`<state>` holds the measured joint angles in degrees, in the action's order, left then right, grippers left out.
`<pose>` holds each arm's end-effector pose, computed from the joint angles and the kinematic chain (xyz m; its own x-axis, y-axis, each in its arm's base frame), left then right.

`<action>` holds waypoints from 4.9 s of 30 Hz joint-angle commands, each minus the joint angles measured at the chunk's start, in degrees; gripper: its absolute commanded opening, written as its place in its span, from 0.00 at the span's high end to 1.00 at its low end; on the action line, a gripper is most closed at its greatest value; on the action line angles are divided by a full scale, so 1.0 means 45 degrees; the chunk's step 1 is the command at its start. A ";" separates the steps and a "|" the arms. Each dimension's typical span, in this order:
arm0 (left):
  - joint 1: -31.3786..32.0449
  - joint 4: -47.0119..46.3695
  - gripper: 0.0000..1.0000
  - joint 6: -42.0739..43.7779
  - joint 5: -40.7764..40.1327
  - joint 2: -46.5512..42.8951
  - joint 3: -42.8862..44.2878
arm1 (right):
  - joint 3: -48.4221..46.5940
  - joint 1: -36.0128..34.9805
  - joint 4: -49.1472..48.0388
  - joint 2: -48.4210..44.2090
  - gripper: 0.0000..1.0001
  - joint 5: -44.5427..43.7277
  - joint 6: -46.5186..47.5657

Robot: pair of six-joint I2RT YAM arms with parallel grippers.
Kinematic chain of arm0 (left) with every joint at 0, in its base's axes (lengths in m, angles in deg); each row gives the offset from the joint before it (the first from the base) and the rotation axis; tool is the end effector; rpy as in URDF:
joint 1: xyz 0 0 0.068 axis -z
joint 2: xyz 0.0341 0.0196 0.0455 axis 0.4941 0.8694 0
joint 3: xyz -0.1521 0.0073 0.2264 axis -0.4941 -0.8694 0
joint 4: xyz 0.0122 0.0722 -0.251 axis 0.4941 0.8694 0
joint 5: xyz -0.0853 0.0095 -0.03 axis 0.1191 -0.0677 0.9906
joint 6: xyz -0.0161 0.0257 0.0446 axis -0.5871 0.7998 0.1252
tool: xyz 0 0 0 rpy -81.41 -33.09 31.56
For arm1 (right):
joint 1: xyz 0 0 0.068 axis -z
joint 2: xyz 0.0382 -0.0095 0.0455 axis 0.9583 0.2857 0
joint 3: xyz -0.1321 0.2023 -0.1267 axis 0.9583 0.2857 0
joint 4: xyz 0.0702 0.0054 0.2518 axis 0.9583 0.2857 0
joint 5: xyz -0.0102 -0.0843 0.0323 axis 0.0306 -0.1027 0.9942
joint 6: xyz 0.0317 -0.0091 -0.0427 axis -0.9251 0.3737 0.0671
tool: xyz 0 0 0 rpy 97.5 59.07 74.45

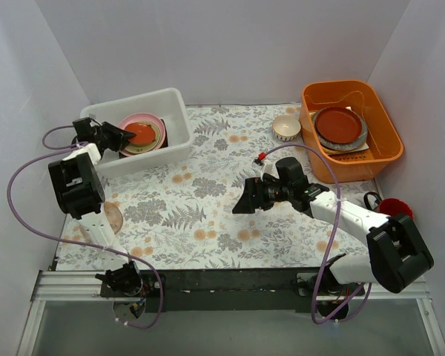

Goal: Place the plates into the plastic bin on the countertop
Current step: Place the plate in the plastic bin, then pick up the plate from the corner of the board.

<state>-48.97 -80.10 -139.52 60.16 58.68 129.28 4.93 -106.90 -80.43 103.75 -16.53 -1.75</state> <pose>0.4344 0.1303 0.1782 -0.2155 -0.9285 0.3025 -0.5568 -0.1377 -0.8192 0.2146 0.1665 0.2155 -0.8098 -0.0784 -0.5814 -0.5302 0.5222 0.6680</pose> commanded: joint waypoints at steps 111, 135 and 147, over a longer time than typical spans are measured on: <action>0.0063 1.2777 0.02 -0.0337 -1.1902 -1.2955 -0.6409 | -0.0630 0.2209 0.2520 -0.2229 0.03 -0.1466 0.0854; 0.2991 1.4515 0.03 -0.2797 -1.3482 -0.7663 -0.5199 | -0.0591 0.2229 0.2091 -0.1584 0.03 -0.1114 0.0736; 0.5608 1.8052 0.02 -0.5142 -1.6903 -0.5397 -0.3498 | -0.0590 0.2248 0.1875 -0.1174 0.04 -0.0567 0.0639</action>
<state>-26.54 -4.60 -158.47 -10.38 33.32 113.11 2.78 -97.04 -70.16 98.19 -20.74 0.70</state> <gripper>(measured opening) 0.978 0.969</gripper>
